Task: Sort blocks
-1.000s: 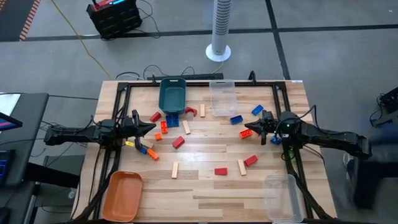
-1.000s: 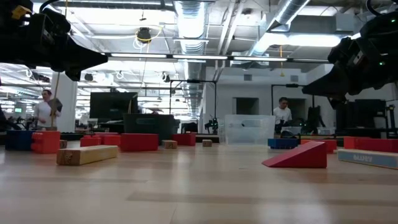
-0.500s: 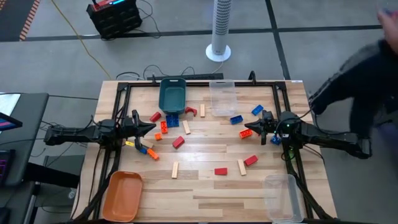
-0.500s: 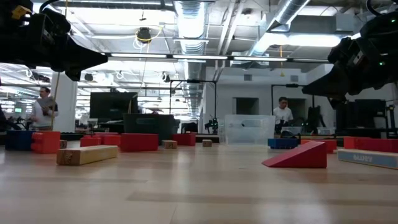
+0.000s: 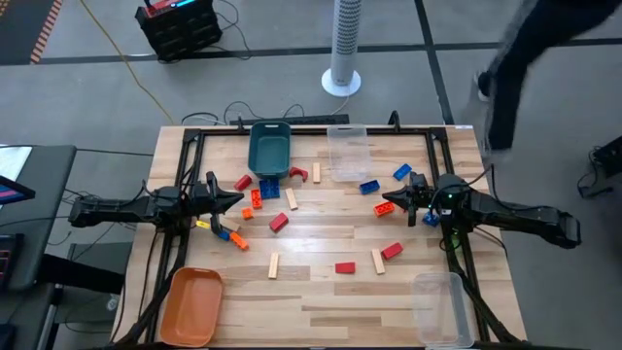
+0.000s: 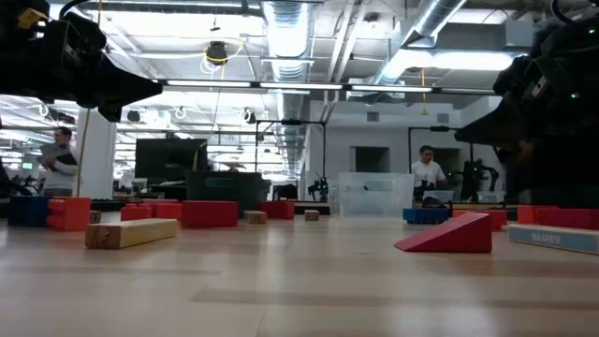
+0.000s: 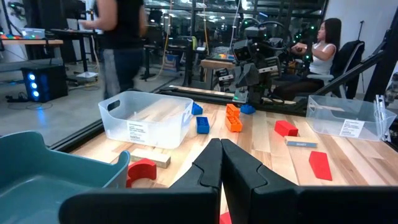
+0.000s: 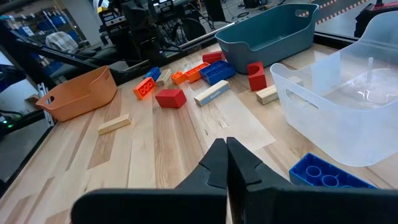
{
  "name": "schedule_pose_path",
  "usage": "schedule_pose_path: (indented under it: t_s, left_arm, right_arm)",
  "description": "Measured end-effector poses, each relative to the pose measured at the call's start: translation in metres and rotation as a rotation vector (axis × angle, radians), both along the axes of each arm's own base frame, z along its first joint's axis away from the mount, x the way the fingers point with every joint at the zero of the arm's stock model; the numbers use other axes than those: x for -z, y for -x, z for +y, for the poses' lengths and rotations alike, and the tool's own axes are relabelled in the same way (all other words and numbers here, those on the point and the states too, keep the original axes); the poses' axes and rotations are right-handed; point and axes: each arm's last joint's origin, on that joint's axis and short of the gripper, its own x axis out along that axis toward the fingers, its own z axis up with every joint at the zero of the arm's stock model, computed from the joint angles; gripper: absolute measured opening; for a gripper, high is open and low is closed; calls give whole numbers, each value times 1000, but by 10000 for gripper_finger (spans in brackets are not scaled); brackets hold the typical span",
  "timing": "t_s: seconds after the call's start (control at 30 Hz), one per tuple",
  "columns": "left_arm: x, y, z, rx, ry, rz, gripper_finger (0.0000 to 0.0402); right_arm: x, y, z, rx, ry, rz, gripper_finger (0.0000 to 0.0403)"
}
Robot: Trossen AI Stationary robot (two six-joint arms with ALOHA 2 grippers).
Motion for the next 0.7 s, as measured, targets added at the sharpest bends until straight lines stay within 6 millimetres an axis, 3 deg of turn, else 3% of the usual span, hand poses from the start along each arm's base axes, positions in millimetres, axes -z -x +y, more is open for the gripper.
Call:
schedule_pose_path:
  t_s: [0.7]
  left_arm:
    - [-1,0,0,1,43,-25,0]
  right_arm:
    - [-1,0,0,0,2,-10,9]
